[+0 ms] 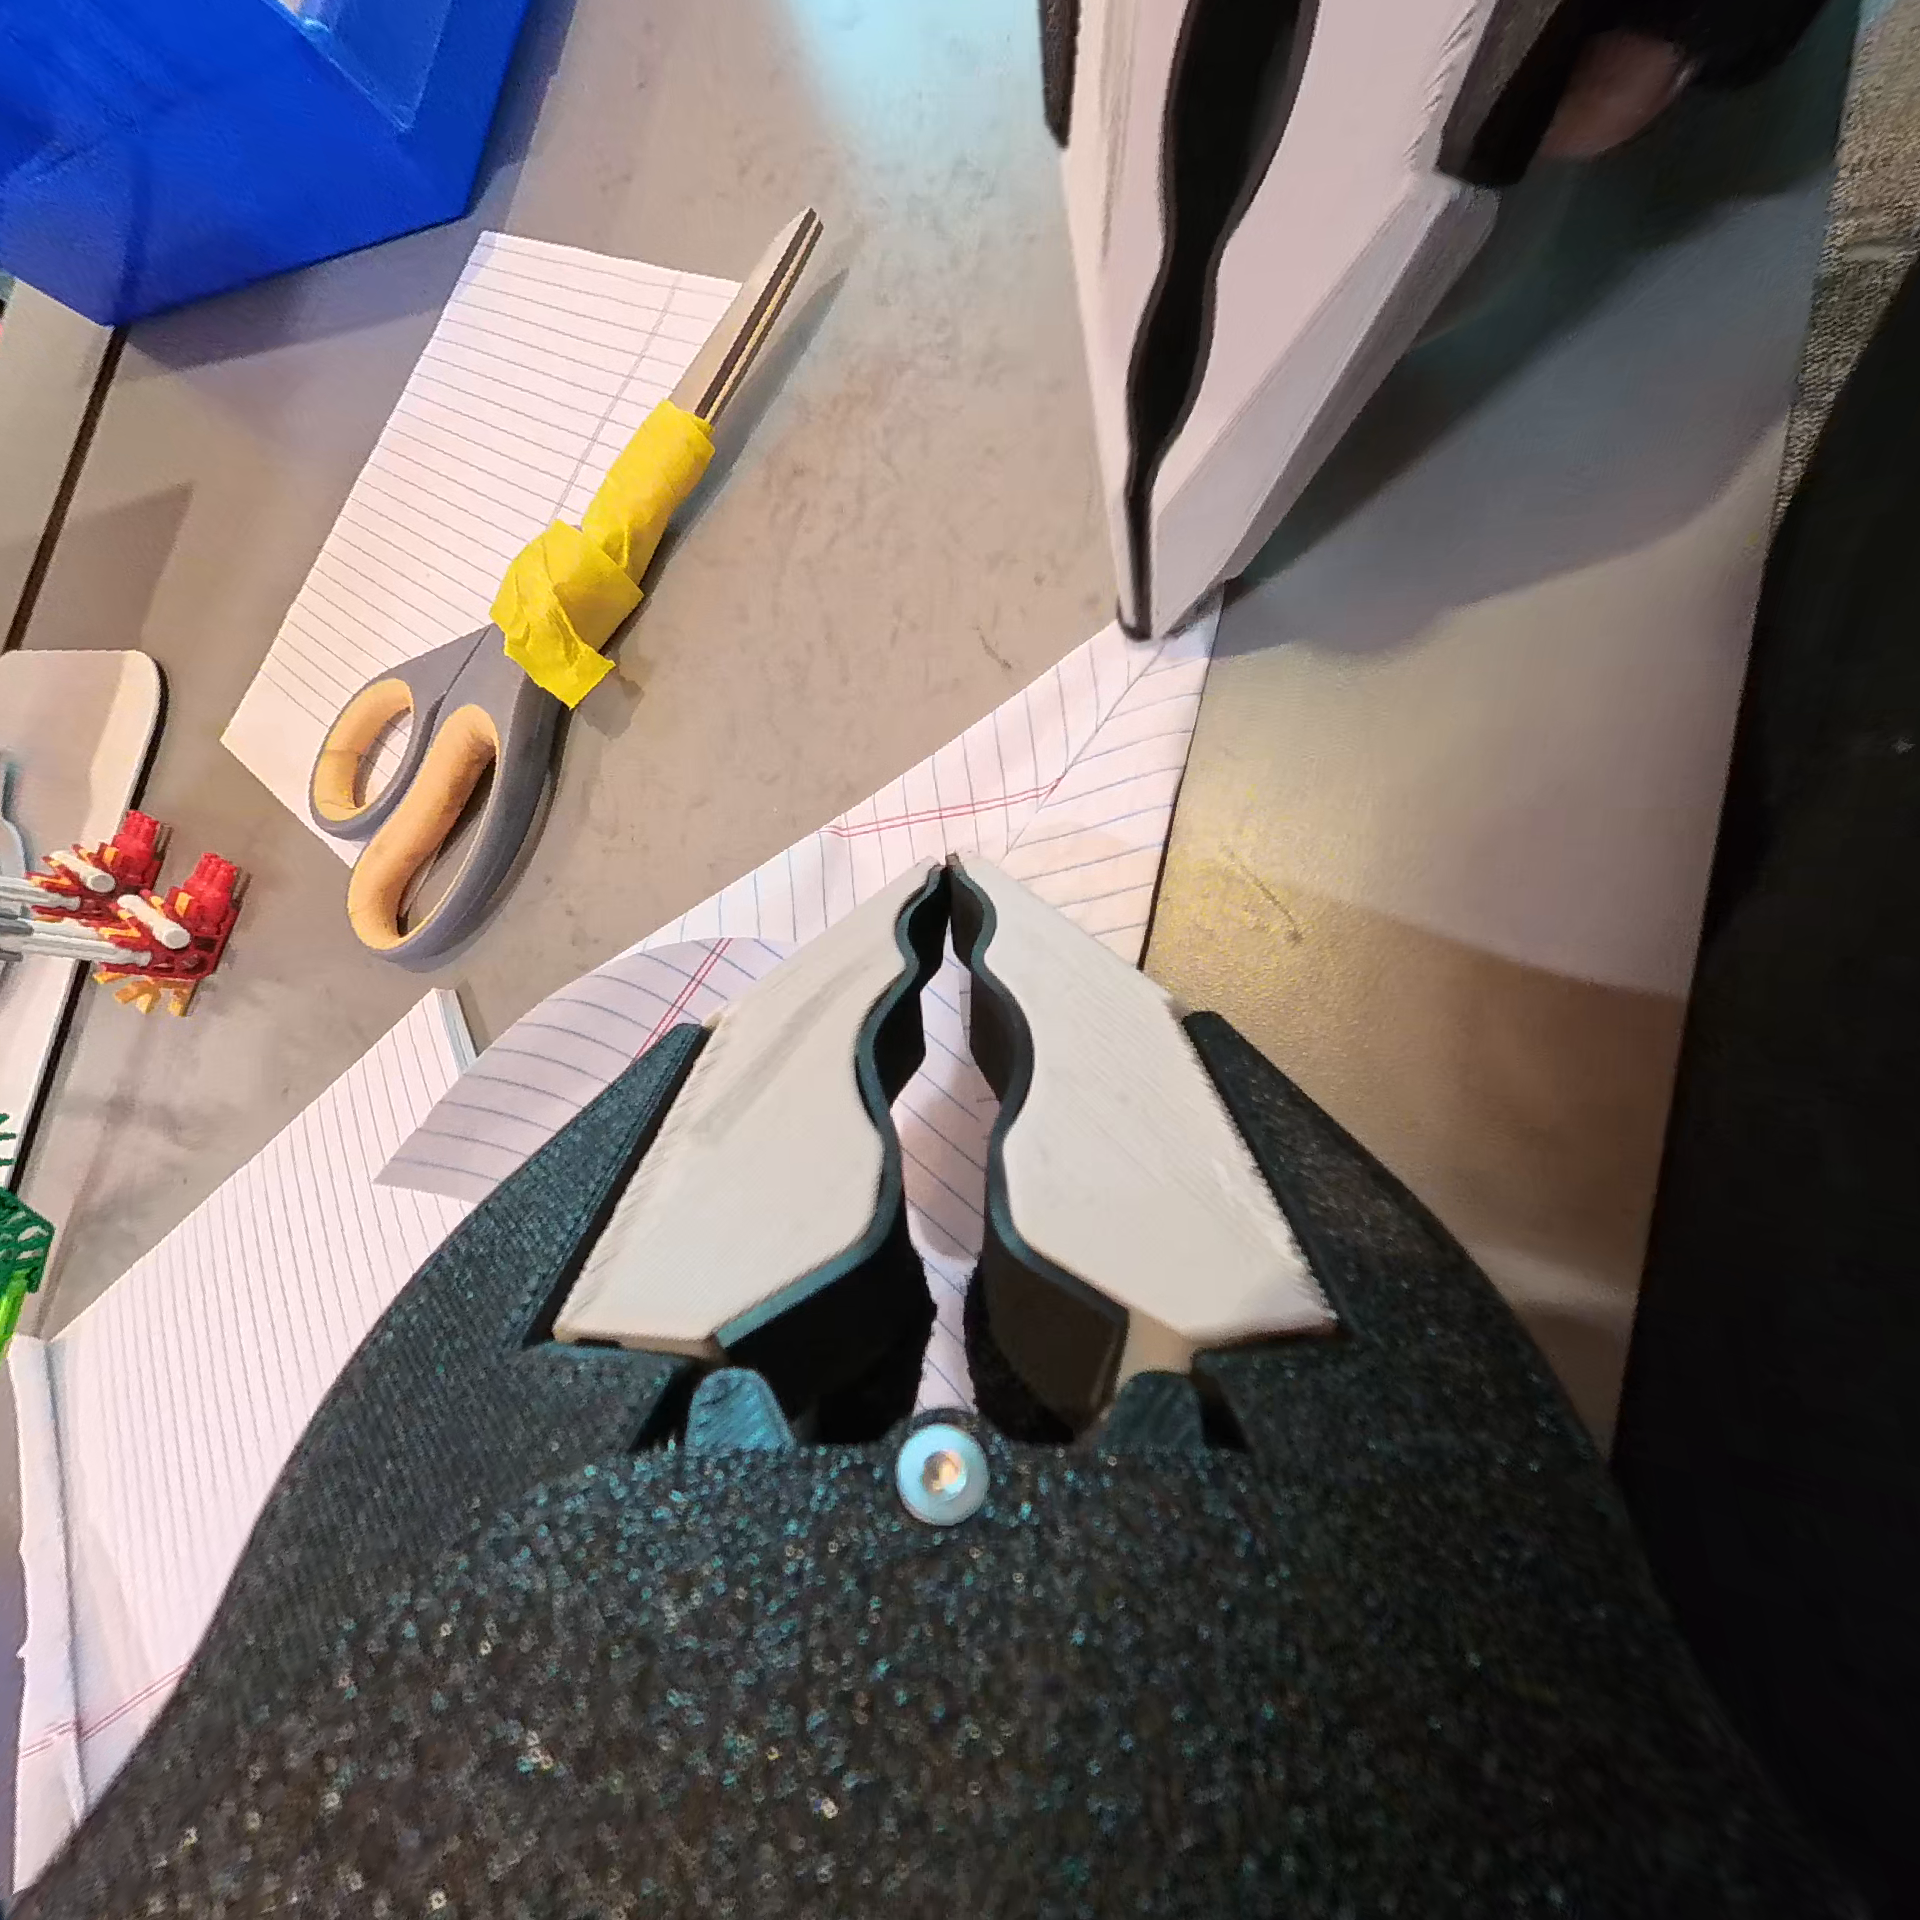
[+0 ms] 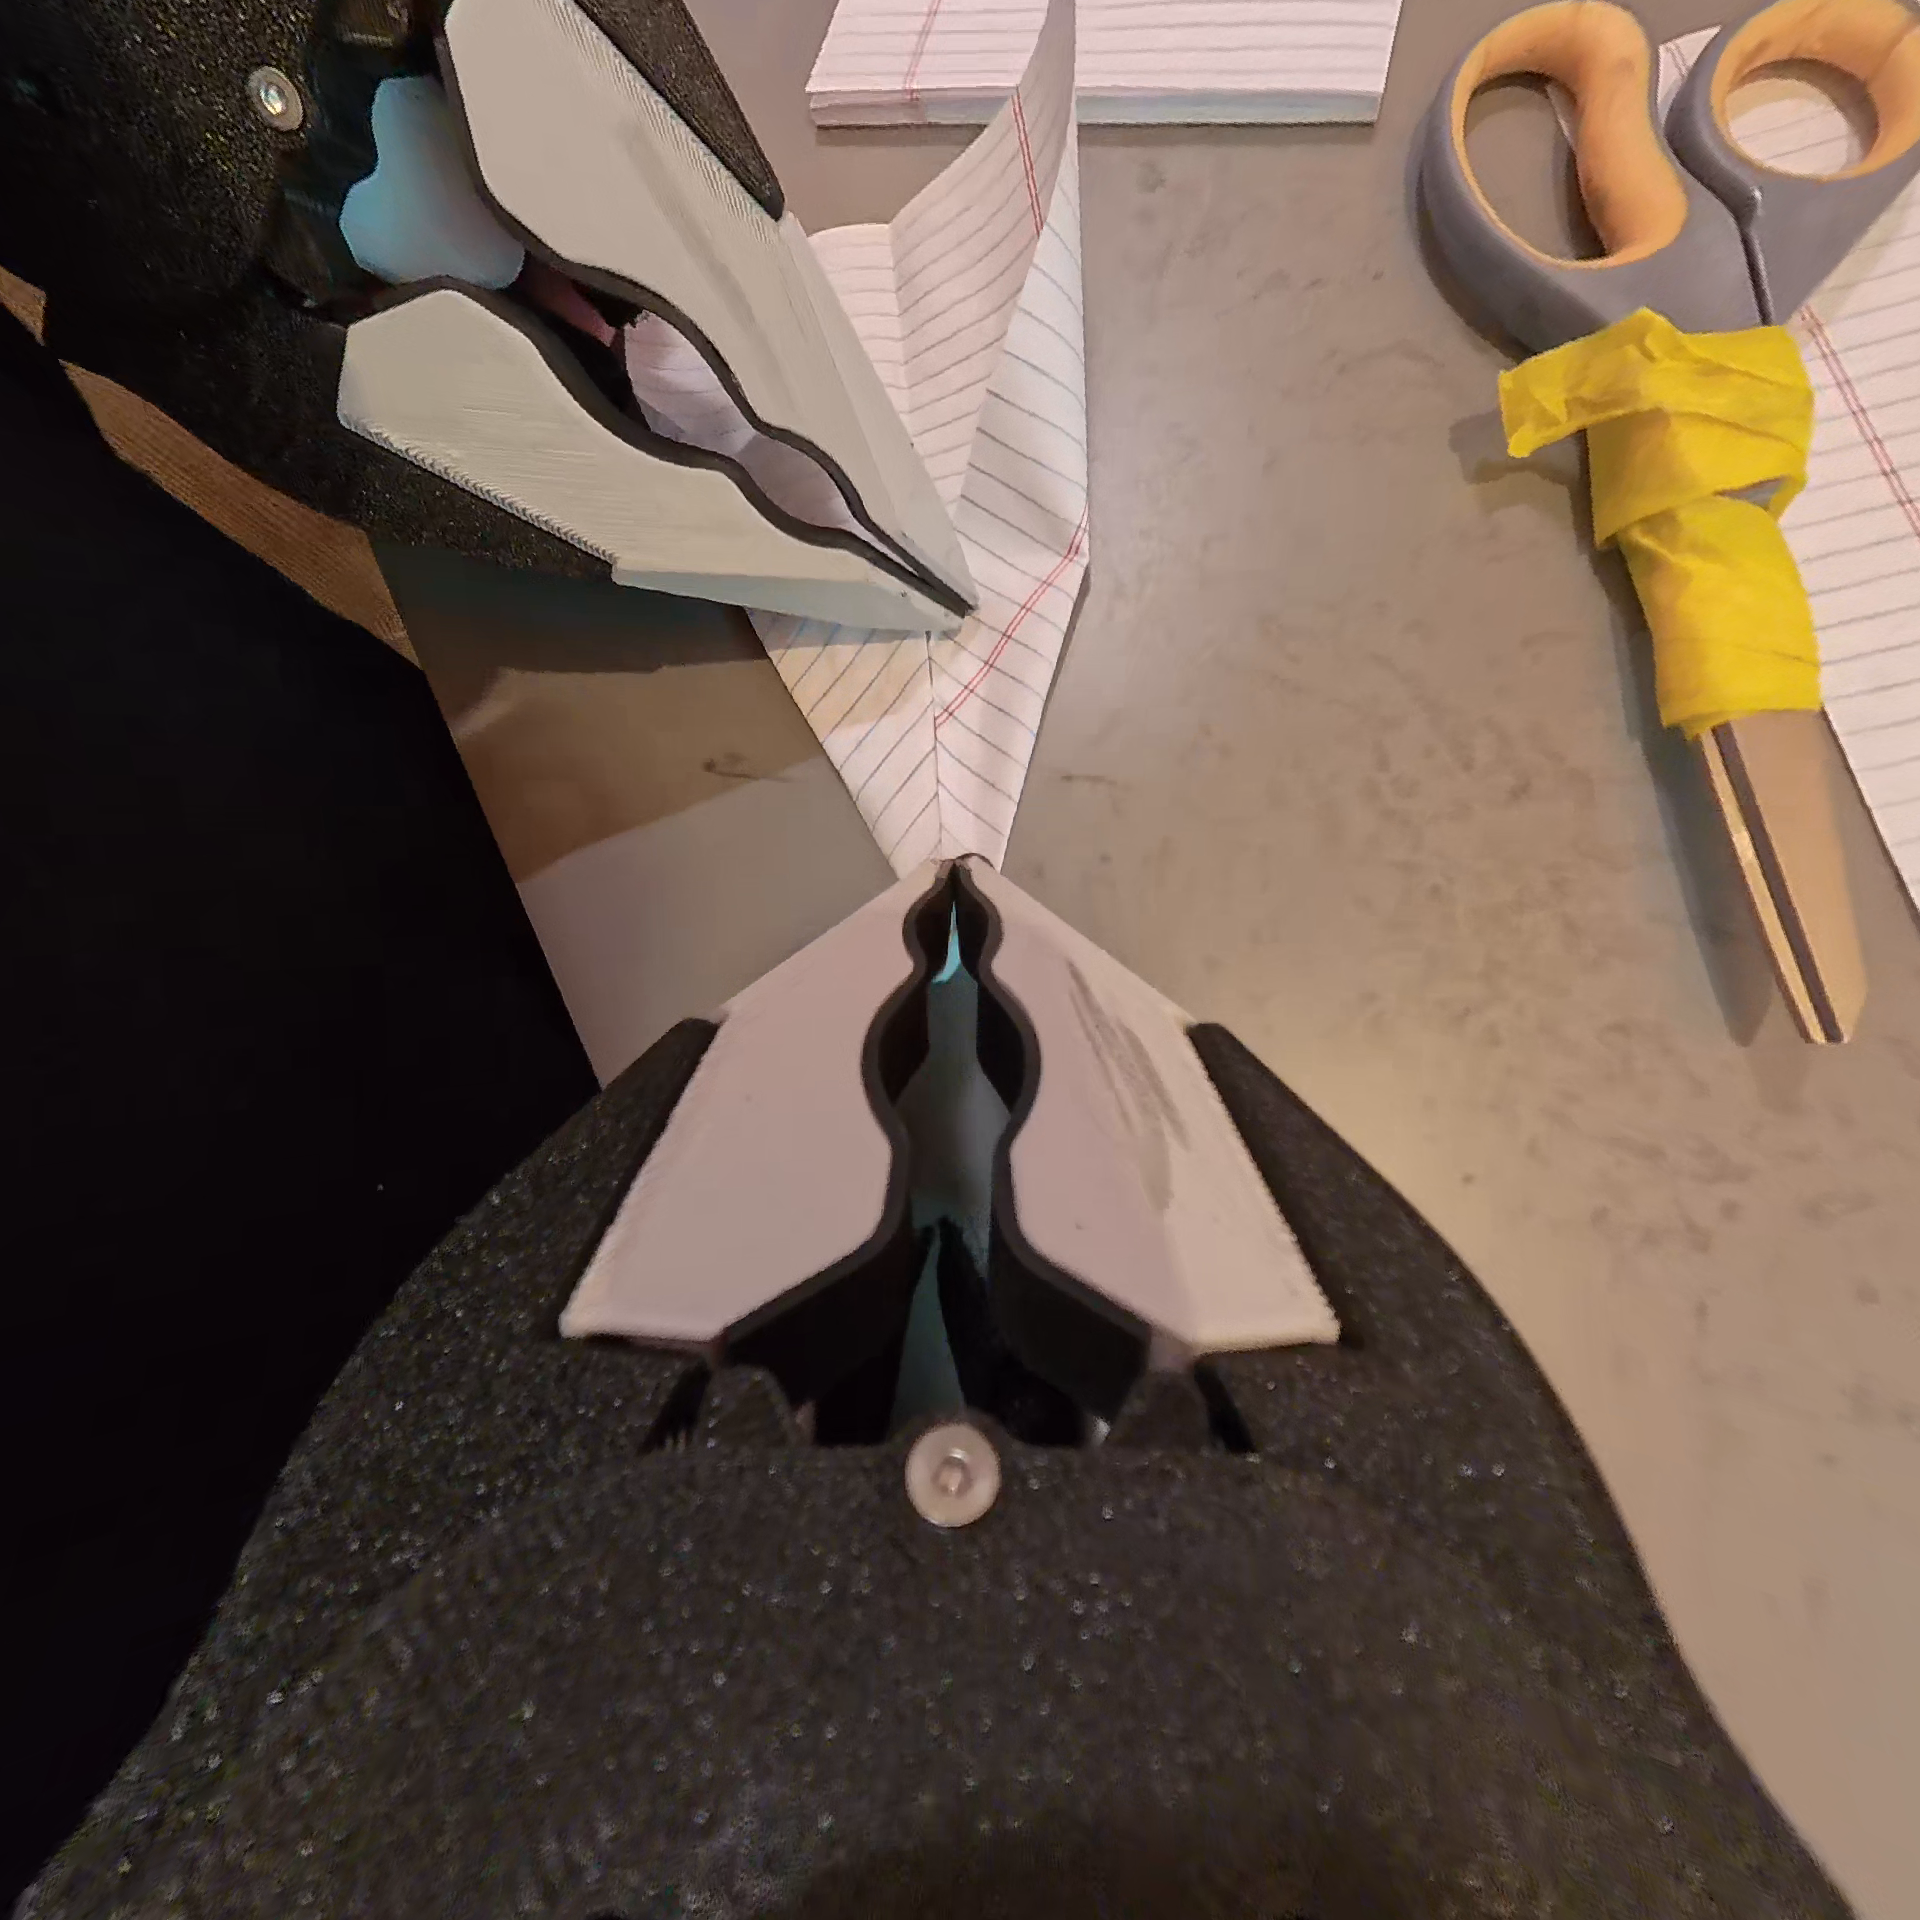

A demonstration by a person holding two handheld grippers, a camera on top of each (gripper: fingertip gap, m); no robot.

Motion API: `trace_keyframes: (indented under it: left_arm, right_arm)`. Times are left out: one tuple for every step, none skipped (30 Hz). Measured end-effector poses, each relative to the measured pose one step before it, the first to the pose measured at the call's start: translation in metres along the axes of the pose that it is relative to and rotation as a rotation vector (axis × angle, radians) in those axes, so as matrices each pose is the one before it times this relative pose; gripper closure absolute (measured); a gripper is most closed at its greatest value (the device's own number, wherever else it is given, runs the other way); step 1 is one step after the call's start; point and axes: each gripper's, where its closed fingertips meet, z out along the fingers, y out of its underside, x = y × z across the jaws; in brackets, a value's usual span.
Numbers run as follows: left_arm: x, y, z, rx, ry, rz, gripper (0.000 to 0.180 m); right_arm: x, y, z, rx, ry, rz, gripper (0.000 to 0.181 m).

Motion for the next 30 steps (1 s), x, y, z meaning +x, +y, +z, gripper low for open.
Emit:
trace_keyframes:
  left_arm:
    - [0.00000,-0.00010,0.00000,0.0001,0.0005,-0.0006,0.180]
    - [0.00004,-0.00001,0.00006,0.0001,-0.0006,0.0007,0.180]
    - [0.00031,-0.00013,-0.00004,0.0007,0.0012,0.0009,0.180]
    - [0.00057,-0.00040,0.00016,0.0014,0.0032,0.0016,0.180]
    - [0.00101,-0.00081,0.00017,0.0027,0.0042,0.0045,0.180]
    - [0.00097,-0.00080,0.00011,0.0021,0.0031,0.0045,0.180]
    - [0.00077,-0.00046,0.00003,0.0016,0.0029,0.0021,0.180]
    - [0.00032,-0.00026,0.00009,0.0009,0.0015,0.0009,0.180]
    - [0.00010,-0.00007,0.00004,0.0005,0.0009,0.0003,0.180]
    - [0.00018,-0.00012,0.00001,0.0008,0.0022,-0.0006,0.180]
    - [0.00031,-0.00016,-0.00003,0.0014,0.0018,0.0015,0.180]
    - [0.00047,-0.00024,-0.00003,0.0015,0.0024,0.0021,0.180]
    - [0.00029,-0.00021,-0.00004,0.0007,0.0012,0.0029,0.180]
    - [0.00010,-0.00003,0.00002,0.0002,0.0004,-0.0006,0.180]
    - [0.00004,-0.00008,-0.00002,0.0010,0.0023,-0.0024,0.180]
    - [0.00005,-0.00008,-0.00001,0.0005,0.0011,-0.0008,0.180]
    - [-0.00010,-0.00005,0.00002,0.0002,0.0009,-0.0003,0.180]
    - [0.00007,0.00001,-0.00006,0.0003,0.0027,-0.0021,0.180]
    - [0.00011,0.00004,-0.00008,0.0007,0.0030,-0.0028,0.180]
    - [-0.00002,-0.00016,0.00003,0.0006,0.0005,-0.0004,0.180]
    - [-0.00011,-0.00007,0.00004,0.0001,-0.0018,0.0022,0.180]
    - [0.00009,-0.00013,-0.00004,0.0004,0.0006,-0.0006,0.180]
    - [0.00010,0.00007,-0.00001,0.0007,0.0037,-0.0041,0.180]
    - [0.00000,0.00000,-0.00005,0.0000,0.0007,-0.0010,0.180]
    - [-0.00012,-0.00010,0.00001,-0.0002,-0.0014,0.0014,0.180]
    - [0.00007,-0.00007,-0.00002,0.0004,0.0010,-0.0014,0.180]
    - [0.00006,-0.00006,0.00002,0.0006,0.0026,-0.0033,0.180]
    - [0.00001,0.00005,0.00002,0.0001,0.0005,-0.0009,0.180]
    - [-0.00011,-0.00001,-0.00009,-0.0002,-0.0016,0.0013,0.180]
    - [0.00011,0.00002,0.00004,-0.0001,-0.0004,0.0000,0.180]
  right_arm:
    - [0.00007,0.00128,-0.00118,-0.0005,0.0011,-0.0018,0.181]
    - [0.00000,0.00126,-0.00108,-0.0010,0.0026,-0.0010,0.181]
    - [-0.00024,0.00120,-0.00110,-0.0004,0.0011,0.0026,0.181]
    - [-0.00038,0.00149,-0.00121,0.0002,0.0010,-0.0002,0.181]
    - [-0.00063,0.00124,-0.00100,0.0001,-0.0012,0.0009,0.181]
    - [-0.00071,0.00104,-0.00094,-0.0001,-0.0014,0.0023,0.181]
    - [-0.00059,0.00097,-0.00107,0.0020,-0.0035,0.0091,0.181]
    - [-0.00013,0.00110,-0.00142,0.0031,-0.0025,0.0116,0.181]
    - [0.00012,0.00134,-0.00137,0.0008,0.0001,0.0058,0.181]
    - [-0.00009,0.00082,-0.00087,0.0010,0.0006,0.0020,0.181]
    - [-0.00042,0.00052,-0.00039,-0.0003,-0.0005,-0.0005,0.181]
    - [-0.00049,0.00077,-0.00065,-0.0011,-0.0022,0.0007,0.181]
    - [0.00001,0.00150,-0.00168,-0.0005,-0.0029,0.0060,0.181]
    - [0.00029,0.00214,-0.00192,0.0003,-0.0030,0.0080,0.181]
    - [0.00037,0.00157,-0.00169,-0.0004,-0.0056,0.0123,0.181]
    - [0.00032,0.00169,-0.00131,-0.0041,-0.0059,0.0065,0.181]
    - [0.00048,0.00178,-0.00190,-0.0017,0.0020,-0.0036,0.181]
    - [0.00111,0.00129,-0.00236,0.0041,0.0039,0.0102,0.181]
    - [0.00139,0.00084,-0.00227,0.0077,0.0040,0.0163,0.181]
    - [0.00253,-0.00016,-0.00229,0.0094,0.0139,0.0004,0.181]
    - [0.00170,-0.00213,-0.00157,0.0097,0.0075,-0.0049,0.181]
    - [-0.00089,-0.00526,-0.00075,0.0161,-0.0104,0.0023,0.181]
    - [-0.00182,-0.00813,-0.00028,0.0269,-0.0143,0.0025,0.181]
    - [-0.00104,-0.00750,0.00080,0.0181,-0.0065,-0.0058,0.181]
    - [-0.00084,-0.00507,0.00260,-0.0012,-0.0014,-0.0180,0.181]
    - [-0.00010,-0.00512,0.00377,-0.0005,0.0043,-0.0215,0.181]
    - [0.00016,-0.00416,0.00537,-0.0042,0.0001,-0.0143,0.181]
    - [-0.00071,-0.00332,0.00618,-0.0078,-0.0099,-0.0108,0.181]
    - [0.00067,-0.00255,0.00643,-0.0089,-0.0035,-0.0107,0.181]
    - [0.00235,0.00000,0.00648,-0.0168,0.0051,-0.0125,0.181]
